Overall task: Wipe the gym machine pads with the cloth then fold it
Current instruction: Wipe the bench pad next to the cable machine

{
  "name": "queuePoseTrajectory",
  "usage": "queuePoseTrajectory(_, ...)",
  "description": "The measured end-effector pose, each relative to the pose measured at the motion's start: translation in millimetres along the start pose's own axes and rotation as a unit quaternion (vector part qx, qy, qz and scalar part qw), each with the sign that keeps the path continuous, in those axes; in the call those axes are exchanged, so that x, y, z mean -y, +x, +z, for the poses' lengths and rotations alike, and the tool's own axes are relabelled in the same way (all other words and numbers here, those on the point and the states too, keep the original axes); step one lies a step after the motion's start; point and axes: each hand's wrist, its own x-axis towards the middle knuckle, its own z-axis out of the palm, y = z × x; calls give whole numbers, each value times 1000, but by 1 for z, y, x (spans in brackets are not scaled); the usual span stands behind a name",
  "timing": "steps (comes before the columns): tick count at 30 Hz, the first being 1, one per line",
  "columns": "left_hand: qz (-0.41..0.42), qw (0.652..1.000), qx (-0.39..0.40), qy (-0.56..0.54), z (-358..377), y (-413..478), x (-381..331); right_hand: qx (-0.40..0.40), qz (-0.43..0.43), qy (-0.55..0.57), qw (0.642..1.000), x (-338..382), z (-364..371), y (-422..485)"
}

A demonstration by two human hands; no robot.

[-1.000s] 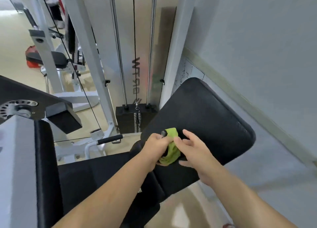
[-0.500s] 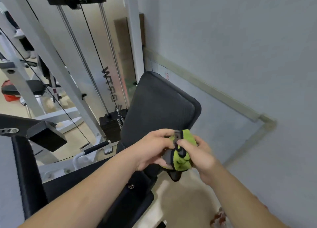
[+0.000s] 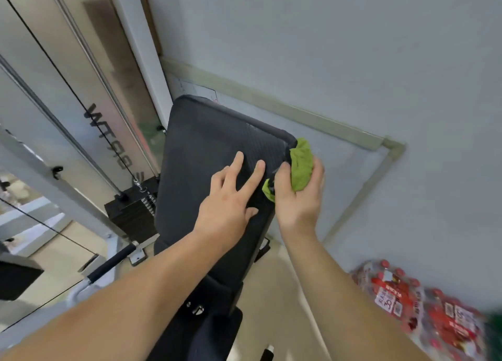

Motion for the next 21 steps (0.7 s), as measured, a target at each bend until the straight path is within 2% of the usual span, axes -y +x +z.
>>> queuePoseTrajectory(2,15,1000,-11,9,2,3,5,5,-10,0,1000,-25,6,-20)
queuePoseTrajectory(3,20,1000,-14,6,3,4,6,23,12,-5,1000,-41,9,-33)
queuePoseTrajectory(5,26,999,-19,-17,9,-5,7,60,105,-8,993,-77,12,-68)
queuePoseTrajectory(8,22,997,-12,-71,27,-40,8,120,279,3,953,-128,7,-125)
queuePoseTrajectory(10,5,996,25,-84,40,-67,13,108,315,8,943,-135,4,-135)
queuePoseTrajectory(12,-14,995,52,-83,48,-81,22,31,281,70,956,-108,5,-104)
queuePoseTrajectory(14,-39,993,58,-93,50,-87,31,-17,203,112,973,-67,11,-57)
queuePoseTrajectory(16,-62,990,57,-112,52,-90,32,-24,145,68,987,-41,16,-23)
queuePoseTrajectory(18,-75,987,59,-128,57,-96,28,-32,110,16,993,-45,18,-21)
queuePoseTrajectory(21,-95,981,69,-155,67,-106,26,-11,141,41,989,-84,23,-56)
